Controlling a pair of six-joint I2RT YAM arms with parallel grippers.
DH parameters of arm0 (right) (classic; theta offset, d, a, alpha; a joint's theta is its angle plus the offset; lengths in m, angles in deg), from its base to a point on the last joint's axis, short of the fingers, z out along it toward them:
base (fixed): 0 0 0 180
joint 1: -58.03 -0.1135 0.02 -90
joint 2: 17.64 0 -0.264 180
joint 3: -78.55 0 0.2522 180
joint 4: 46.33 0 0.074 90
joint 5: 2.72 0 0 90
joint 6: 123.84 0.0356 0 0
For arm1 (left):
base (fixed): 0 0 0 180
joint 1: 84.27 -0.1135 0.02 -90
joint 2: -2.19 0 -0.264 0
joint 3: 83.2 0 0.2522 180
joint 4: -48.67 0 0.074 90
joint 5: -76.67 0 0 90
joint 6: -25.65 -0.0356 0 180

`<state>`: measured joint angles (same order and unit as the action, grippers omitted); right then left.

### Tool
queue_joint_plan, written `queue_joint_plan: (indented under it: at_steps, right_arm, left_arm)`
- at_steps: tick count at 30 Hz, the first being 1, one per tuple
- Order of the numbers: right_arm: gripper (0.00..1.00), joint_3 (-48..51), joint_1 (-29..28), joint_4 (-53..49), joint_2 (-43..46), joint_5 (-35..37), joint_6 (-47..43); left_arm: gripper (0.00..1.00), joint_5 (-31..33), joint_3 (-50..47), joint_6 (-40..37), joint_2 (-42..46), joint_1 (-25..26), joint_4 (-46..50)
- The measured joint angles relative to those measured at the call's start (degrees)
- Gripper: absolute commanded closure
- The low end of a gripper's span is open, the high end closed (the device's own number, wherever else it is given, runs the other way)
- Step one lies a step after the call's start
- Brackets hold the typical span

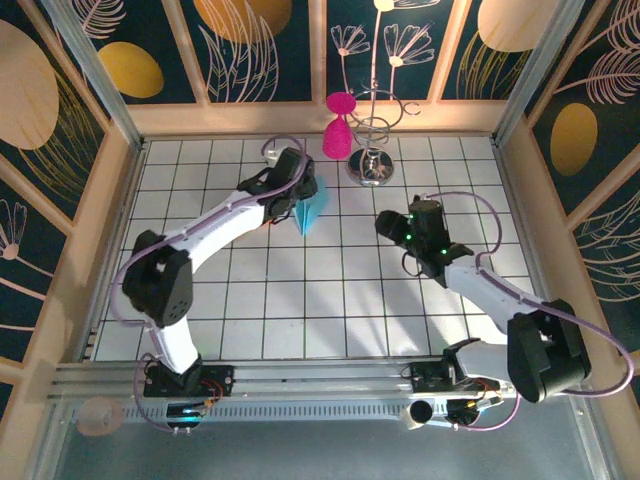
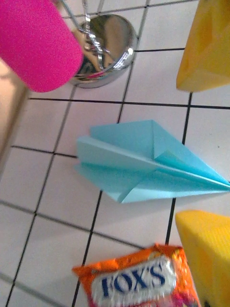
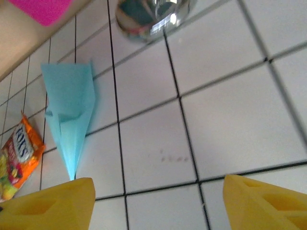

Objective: Fold a paper plane with a square sheet of paper (pick it up from the middle)
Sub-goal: Reset both arms

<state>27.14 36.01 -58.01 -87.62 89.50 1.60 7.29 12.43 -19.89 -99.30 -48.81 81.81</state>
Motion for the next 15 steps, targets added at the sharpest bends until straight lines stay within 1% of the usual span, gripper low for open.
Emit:
queue_joint_plan:
  at_steps: [1, 2, 3, 5, 6, 10, 15]
  right_arm:
    - [0.18, -0.35, 0.5, -0.39, 1.03, 1.53, -0.81]
    - [0.08, -0.68, 1.18, -0.83, 2.38, 3.37, -2.01]
    - [0.02, -0.85, 1.97, -1.09, 3.76, 5.31, -3.06]
    - [0.01, -0.87, 3.65, -1.51, 6.45, 9.14, -4.92]
    - [0.01, -0.87, 4.72, -1.6, 7.85, 11.1, -5.77]
    - [0.01, 0.31, 9.35, -0.2, 11.89, 17.42, -8.15]
    - [0.01, 8.68, 13.31, 5.86, 15.85, 23.3, -11.67]
  left_arm:
    - [0.19, 1.05, -2.14, -0.57, 2.27, -0.17, -0.79]
    - [0.15, 2.43, -5.16, -0.9, 5.27, -0.55, -1.9]
    - [0.11, 3.69, -8.15, -1.36, 8.11, -1.05, -3.13]
    - [0.03, 6.51, -14.67, -2.36, 13.9, -2.56, -5.81]
    - [0.01, 8.0, -17.94, -3.04, 16.7, -3.52, -7.08]
    - [0.01, 12.35, -30.8, -6.12, 25.35, -7.54, -14.14]
    - [0.01, 17.03, -46.66, -11.37, 33.44, -13.09, -24.11]
